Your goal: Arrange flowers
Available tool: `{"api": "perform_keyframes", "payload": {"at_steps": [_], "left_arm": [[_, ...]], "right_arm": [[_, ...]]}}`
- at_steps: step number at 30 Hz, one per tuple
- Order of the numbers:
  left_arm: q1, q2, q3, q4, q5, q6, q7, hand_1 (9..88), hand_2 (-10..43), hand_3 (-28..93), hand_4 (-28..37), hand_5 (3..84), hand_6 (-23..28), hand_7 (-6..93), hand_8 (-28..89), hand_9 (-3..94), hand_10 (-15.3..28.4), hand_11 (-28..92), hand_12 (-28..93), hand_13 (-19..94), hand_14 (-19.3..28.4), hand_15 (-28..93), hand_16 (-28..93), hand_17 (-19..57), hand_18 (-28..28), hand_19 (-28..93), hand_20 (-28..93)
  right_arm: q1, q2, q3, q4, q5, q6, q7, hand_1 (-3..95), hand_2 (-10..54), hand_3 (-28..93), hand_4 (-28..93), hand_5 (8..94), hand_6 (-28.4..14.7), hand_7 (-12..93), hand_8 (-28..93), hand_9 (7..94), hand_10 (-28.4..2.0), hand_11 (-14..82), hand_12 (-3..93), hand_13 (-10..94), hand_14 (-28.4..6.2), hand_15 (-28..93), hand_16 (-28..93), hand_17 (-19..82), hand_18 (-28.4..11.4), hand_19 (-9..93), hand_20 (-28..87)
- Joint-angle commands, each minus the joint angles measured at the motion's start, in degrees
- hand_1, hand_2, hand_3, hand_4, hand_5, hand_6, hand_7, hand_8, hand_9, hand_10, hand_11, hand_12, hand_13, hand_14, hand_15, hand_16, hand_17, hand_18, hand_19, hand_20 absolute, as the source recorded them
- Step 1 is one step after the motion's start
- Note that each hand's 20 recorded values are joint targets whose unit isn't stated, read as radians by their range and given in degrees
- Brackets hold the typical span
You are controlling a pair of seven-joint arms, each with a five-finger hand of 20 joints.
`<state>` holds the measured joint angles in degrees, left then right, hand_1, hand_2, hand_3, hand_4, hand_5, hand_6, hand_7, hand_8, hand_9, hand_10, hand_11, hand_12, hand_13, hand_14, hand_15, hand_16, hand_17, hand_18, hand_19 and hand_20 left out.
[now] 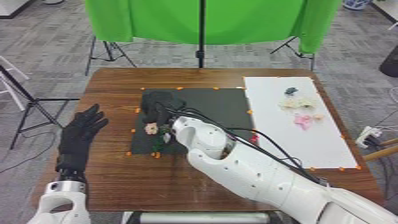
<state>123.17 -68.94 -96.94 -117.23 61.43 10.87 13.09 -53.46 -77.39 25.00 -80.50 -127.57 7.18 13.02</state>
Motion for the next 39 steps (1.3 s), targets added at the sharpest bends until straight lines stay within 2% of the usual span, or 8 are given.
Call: {"api": "perform_keyframes", "payload": {"at_steps": [1,8,9,11,12,19,31,39], "left_arm": [[2.12,-1.11,-0.94,-0.48,0.08,-0.19,-0.26,15.9,13.7,62,-28.3,39.3,6.9,6.4,-5,36.4,12.9,15,10,29,18.0,26,-2,2.1,14.3,13,20],[4.09,-1.68,-2.25,-1.46,0.04,0.18,-0.69,15.9,13.1,62,-28.3,39.6,6.9,6.5,-5,36.8,13.0,16,10,29,18.1,26,-2,2.1,14.3,13,20],[3.93,-1.61,-2.15,-1.38,0.12,0.13,-0.69,15.8,13.1,62,-28.3,39.7,6.9,6.6,-5,36.8,13.1,16,10,29,18.1,26,-2,2.1,14.3,13,20],[4.47,-1.85,-2.39,-1.67,0.20,0.40,-0.54,15.7,12.9,63,-28.3,39.8,6.9,6.6,-5,36.9,13.0,16,10,29,18.1,26,-2,2.1,14.3,13,20],[4.66,-1.98,-2.36,-1.80,0.18,0.42,-0.62,15.7,12.7,63,-28.3,39.7,6.9,6.7,-5,37.0,13.0,16,10,29,18.1,26,-2,2.1,14.3,13,20],[4.34,-1.91,-2.31,-1.81,0.85,-0.33,-1.32,15.5,10.8,65,-28.3,39.9,6.9,6.6,-5,37.1,13.1,16,10,29,18.1,26,-2,2.1,14.3,13,20],[4.36,-2.21,-2.23,-1.93,0.70,-0.70,-1.83,16.6,9.2,65,-28.3,39.9,6.6,7.2,-5,37.4,13.2,17,10,29,18.1,26,-2,2.1,14.4,14,20],[4.24,-2.07,-2.21,-1.81,0.39,-0.64,-1.99,16.9,8.9,65,-28.3,40.1,6.7,7.1,-5,37.4,13.2,17,10,29,18.1,26,-2,2.1,14.4,14,20]], "right_arm": [[-0.47,8.57,5.68,-10.96,1.23,0.65,2.03,50.8,-9.5,56,-18,75.2,0.2,28,7,82.3,-11.8,33.8,27.2,87,-3.6,64,33,65,-11.9,93,59],[-8.65,24.03,23.40,-22.91,1.67,-2.71,8.05,43.1,-9.5,62,-17,71.4,0.2,24,7,78.1,-13.4,29.5,26.0,84,-5.2,64,33,62,-12.8,93,59],[-10.38,25.82,26.33,-23.92,1.14,-5.09,9.85,42.0,-9.5,63,-17,71.1,0.1,23,7,77.1,-13.6,28.8,25.9,83,-5.4,65,33,62,-12.8,93,59],[-12.73,27.82,32.39,-25.28,1.18,-18.05,13.33,39.3,-9.5,65,-16,68.4,0.2,22,2,74.3,-14.0,27.5,25.9,82,-5.9,65,33,61,-13.1,93,59],[-14.40,28.95,35.25,-25.54,1.75,-22.88,14.13,38.2,-9.5,67,-16,65.9,-0.1,21,-7,71.6,-14.6,26.4,26.0,80,-6.4,65,33,60,-13.4,93,58],[-26.77,33.11,48.87,-24.23,1.95,-31.45,20.98,34.9,-9.5,66,-17,58.5,-0.8,15,-8,62.7,-17.3,23.9,27.0,76,-8.6,67,33,57,-14.6,93,57],[-33.60,31.49,52.04,-19.37,0.65,-28.39,22.22,35.0,-9.5,66,-20,60.1,1.2,15,-8,64.1,-16.5,25.2,27.4,76,-8.7,69,32,58,-14.2,93,58],[-37.62,31.04,51.39,-18.96,-1.83,-19.27,20.47,36.6,-9.5,66,-21,63.0,1.6,17,-9,70.0,-15.2,28.9,28.0,80,-6.6,70,32,61,-12.8,93,61]]}}
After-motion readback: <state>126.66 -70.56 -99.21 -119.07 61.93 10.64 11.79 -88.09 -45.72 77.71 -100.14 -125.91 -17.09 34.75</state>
